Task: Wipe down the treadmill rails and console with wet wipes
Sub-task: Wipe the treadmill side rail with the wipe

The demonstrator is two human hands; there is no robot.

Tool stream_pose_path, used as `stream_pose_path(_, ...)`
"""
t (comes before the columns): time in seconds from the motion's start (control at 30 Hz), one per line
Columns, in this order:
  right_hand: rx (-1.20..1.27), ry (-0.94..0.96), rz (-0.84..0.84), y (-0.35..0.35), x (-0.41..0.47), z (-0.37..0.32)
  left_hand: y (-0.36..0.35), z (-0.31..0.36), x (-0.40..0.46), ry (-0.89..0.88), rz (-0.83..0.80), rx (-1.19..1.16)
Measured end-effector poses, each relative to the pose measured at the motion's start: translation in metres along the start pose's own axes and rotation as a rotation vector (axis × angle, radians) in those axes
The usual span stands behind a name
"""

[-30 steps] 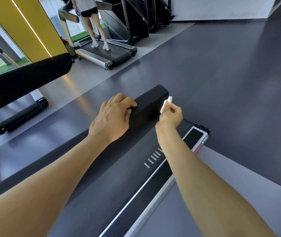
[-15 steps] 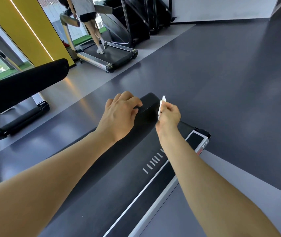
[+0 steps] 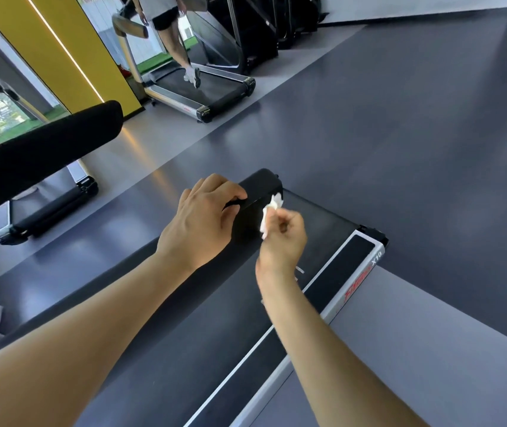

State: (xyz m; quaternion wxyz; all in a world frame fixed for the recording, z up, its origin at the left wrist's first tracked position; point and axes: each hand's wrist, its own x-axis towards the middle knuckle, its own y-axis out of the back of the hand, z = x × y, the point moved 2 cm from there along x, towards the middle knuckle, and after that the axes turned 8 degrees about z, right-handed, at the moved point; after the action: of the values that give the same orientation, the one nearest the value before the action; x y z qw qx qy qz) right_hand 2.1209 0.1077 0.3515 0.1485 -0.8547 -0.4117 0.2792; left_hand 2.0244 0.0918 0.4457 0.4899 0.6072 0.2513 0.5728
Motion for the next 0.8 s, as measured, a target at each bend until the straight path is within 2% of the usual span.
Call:
stream_pose_path(0.13, 0.041, -0.031, 0.035, -0.009, 0.019, -0.012, 0.0, 0.002, 0.0, 0.011, 0.004, -0.006)
stream_pose_path(0.27, 0.011, -0.004, -0.01, -0.015, 0.035, -0.018, -0.001, 0.001, 0.0, 0.008, 0.008, -0.007)
stream_pose_path(0.37, -0.057, 0.011, -0.063, 0.001, 0.021, 0.0, -0.003, -0.001, 0.002, -0.006, 0.011, 0.003)
stream_pose_path(0.53, -0.14, -0.179, -0.114, 0.031, 0.007, -0.001, 0.001, 0.002, 0.002, -0.008, 0.003, 0.019)
stream_pose_path(0.63, -0.156, -0.184, -0.135, 0.045, 0.0, -0.016, 0.006, 0.007, -0.002, 0.0, -0.019, 0.031)
stream_pose_path(0.73, -0.132, -0.165, -0.184, 0.056, -0.007, -0.036, 0.013, 0.023, -0.009, -0.028, 0.044, 0.045)
stream_pose_path(0.8, -0.106, -0.13, -0.207, 0.064, -0.013, -0.047, 0.009, 0.038, -0.021, 0.005, 0.045, -0.063)
